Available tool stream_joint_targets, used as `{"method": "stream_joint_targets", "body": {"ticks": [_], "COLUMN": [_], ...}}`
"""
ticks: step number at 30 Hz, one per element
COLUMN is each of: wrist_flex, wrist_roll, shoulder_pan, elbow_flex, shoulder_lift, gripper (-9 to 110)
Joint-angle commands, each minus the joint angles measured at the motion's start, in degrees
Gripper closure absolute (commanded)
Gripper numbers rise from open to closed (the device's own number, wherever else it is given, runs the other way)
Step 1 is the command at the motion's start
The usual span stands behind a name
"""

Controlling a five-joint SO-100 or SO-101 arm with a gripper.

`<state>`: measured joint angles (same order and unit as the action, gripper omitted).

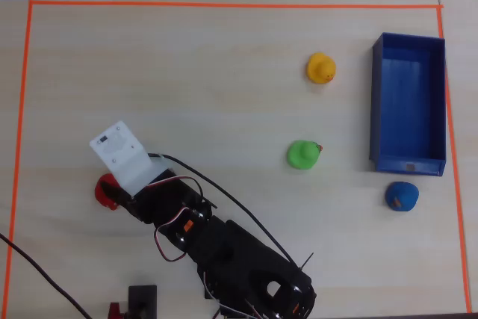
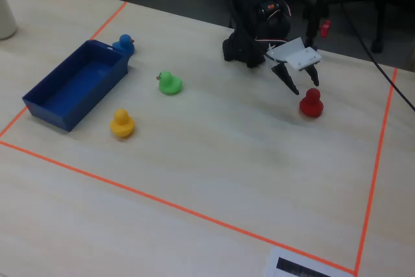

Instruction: Grasp red duck and put it into box.

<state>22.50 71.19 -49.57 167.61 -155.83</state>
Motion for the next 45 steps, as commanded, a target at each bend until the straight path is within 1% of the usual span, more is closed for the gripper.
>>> {"method": "stream_joint_targets", "body": {"ticks": [1,6,10,18,29,40,43,44,45], "wrist_flex": [2.4,6.7,6.3,5.1,-0.3,-6.2,-6.2,-6.0,-5.8], "wrist_roll": [0.0,-1.1,-4.0,-6.2,-9.1,-9.0,-8.9,-8.8,-8.8], "shoulder_pan": [-2.5,-5.4,-7.7,-8.3,-9.0,-8.3,-7.8,-7.6,-7.3], "elbow_flex": [-1.7,-4.6,-6.0,-9.1,-15.7,-10.2,-10.1,-10.3,-10.6], "shoulder_lift": [2.7,8.3,11.0,14.9,27.4,30.9,31.2,31.4,31.4], "gripper": [79,78,78,78,78,78,82,86,92]}}
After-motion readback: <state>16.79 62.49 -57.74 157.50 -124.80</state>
